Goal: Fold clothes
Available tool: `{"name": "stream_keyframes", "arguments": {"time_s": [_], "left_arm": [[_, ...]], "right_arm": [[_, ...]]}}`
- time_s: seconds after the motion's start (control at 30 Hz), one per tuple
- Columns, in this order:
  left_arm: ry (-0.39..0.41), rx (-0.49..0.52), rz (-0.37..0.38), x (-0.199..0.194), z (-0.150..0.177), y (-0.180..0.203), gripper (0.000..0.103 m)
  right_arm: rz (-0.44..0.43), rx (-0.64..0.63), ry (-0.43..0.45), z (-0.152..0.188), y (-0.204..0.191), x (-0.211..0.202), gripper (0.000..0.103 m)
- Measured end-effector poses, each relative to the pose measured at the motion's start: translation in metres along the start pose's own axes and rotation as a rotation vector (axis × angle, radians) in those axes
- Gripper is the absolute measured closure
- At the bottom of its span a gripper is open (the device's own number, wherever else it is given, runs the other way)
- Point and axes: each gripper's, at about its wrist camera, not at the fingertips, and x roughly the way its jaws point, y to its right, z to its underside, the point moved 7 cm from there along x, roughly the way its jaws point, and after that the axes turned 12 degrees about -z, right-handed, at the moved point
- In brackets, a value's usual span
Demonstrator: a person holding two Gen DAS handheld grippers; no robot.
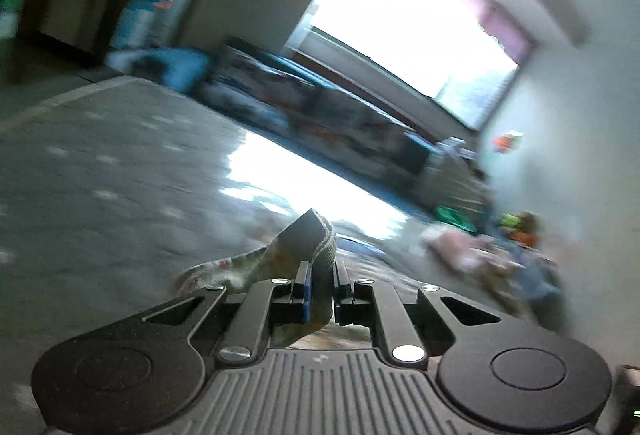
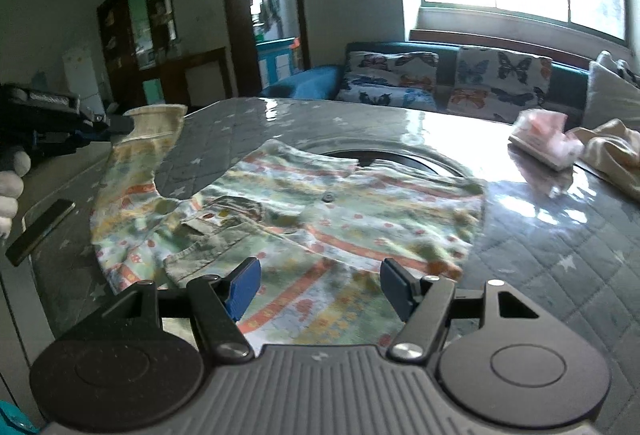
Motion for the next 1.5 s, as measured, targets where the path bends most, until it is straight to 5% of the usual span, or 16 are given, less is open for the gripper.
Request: {"name": "stream_keyframes", "arguments": {"time_s": [0.23, 0.4, 0.53, 0.6, 0.67, 1.03, 1.2, 1.37, 1.5], "left_arm": [[-0.119, 0.077, 0.212, 0.016, 0.033, 0.078, 0.092], [-0.204, 0.153, 0.252, 0.025, 0.068, 0.103, 0.091], [-0.228, 0.195, 0.251, 0.027, 0.079, 0.099, 0.082], [-0.236, 0.214, 0.249, 0.027, 0.083, 0.095, 0.061], [-0.245, 0.234, 0.247, 0.027, 0.088, 0.091, 0.060], [-0.218, 0.182, -0.007, 0.053, 0.073, 0.006, 0.062], [-0.213, 0.145, -0.121, 0.065, 0.066, -0.034, 0.080], [-0.191, 0.141, -0.129, 0.062, 0.057, -0.039, 0.082], [-0.197, 0.143, -0.047, 0.067, 0.052, -0.019, 0.081]], "right_arm": [[0.046, 0.072, 0.036, 0.008, 0.023, -0.021, 0.035], [0.070, 0.110, 0.051, 0.009, 0.034, -0.029, 0.035], [0.065, 0.124, 0.049, 0.009, 0.036, -0.027, 0.035], [0.060, 0.124, 0.049, 0.007, 0.035, -0.025, 0.035], [0.053, 0.125, 0.048, 0.005, 0.034, -0.022, 0.035], [-0.030, 0.078, -0.022, 0.009, 0.005, 0.011, 0.035], [-0.064, 0.040, -0.053, 0.009, -0.010, 0.025, 0.035], [-0.070, 0.032, -0.087, 0.010, -0.011, 0.035, 0.035], [-0.080, 0.029, -0.084, 0.003, -0.010, 0.040, 0.035]]}}
